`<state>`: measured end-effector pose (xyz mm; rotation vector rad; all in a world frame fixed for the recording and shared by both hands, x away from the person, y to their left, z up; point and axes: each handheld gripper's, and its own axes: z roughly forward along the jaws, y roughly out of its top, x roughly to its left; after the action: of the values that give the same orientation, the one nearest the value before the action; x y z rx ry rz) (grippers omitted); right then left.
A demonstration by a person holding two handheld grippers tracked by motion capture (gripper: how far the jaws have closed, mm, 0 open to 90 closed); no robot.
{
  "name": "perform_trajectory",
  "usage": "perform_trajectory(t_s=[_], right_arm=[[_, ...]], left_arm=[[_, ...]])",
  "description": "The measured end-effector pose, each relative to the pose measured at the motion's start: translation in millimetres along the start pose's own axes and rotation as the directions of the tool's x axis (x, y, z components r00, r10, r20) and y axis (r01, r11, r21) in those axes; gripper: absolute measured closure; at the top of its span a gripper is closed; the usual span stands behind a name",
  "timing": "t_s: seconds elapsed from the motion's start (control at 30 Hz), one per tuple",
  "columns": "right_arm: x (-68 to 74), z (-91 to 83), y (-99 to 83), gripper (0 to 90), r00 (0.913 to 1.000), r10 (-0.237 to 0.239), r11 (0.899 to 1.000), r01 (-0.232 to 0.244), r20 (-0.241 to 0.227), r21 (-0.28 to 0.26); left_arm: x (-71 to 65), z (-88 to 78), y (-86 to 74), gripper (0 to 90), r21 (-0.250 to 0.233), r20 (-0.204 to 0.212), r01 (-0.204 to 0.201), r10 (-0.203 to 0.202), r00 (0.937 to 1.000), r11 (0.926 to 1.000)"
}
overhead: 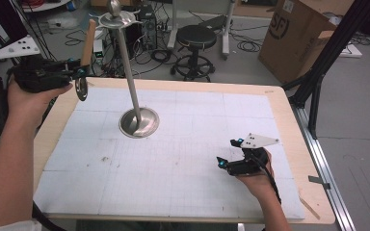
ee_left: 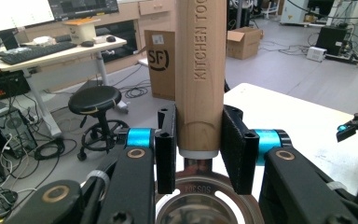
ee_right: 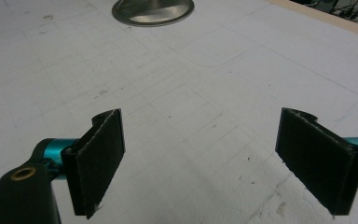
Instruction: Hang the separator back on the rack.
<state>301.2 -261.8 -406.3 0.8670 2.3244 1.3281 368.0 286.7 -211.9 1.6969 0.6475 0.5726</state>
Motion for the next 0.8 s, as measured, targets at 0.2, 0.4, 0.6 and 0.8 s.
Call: perform_trajectory(t_s=[0.2,0.4,0.6,0.8], right_arm=[[-0.4,-0.2,-0.1,14.3,1.0000,0.000,1.000,0.000,-0.001,0.000],[-0.7,-0.3,-0.2,14.3,1.0000,0.003,1.000,-0.003,-0.002,-0.002],[-1.1,-0.8,-0.2,14.3,1.0000,0.003,1.000,-0.003,-0.001,-0.004],[-1.0,-0.6,-0.2,14.3,1.0000,0.002,1.000,-0.002,-0.001,-0.003]], left_arm=[[-2.1,8.7,-1.6,68.7,0.023,0.004,-0.002,0.002,1.0000,0.9997],[-4.1,18.2,-3.0,68.6,0.038,0.000,-0.001,0.001,1.0000,0.9993],[-4.5,25.1,-4.0,68.6,0.041,0.004,0.008,-0.008,1.0000,0.9991],[-4.1,27.6,-4.7,67.6,0.055,0.000,0.010,-0.010,0.9999,0.9984]])
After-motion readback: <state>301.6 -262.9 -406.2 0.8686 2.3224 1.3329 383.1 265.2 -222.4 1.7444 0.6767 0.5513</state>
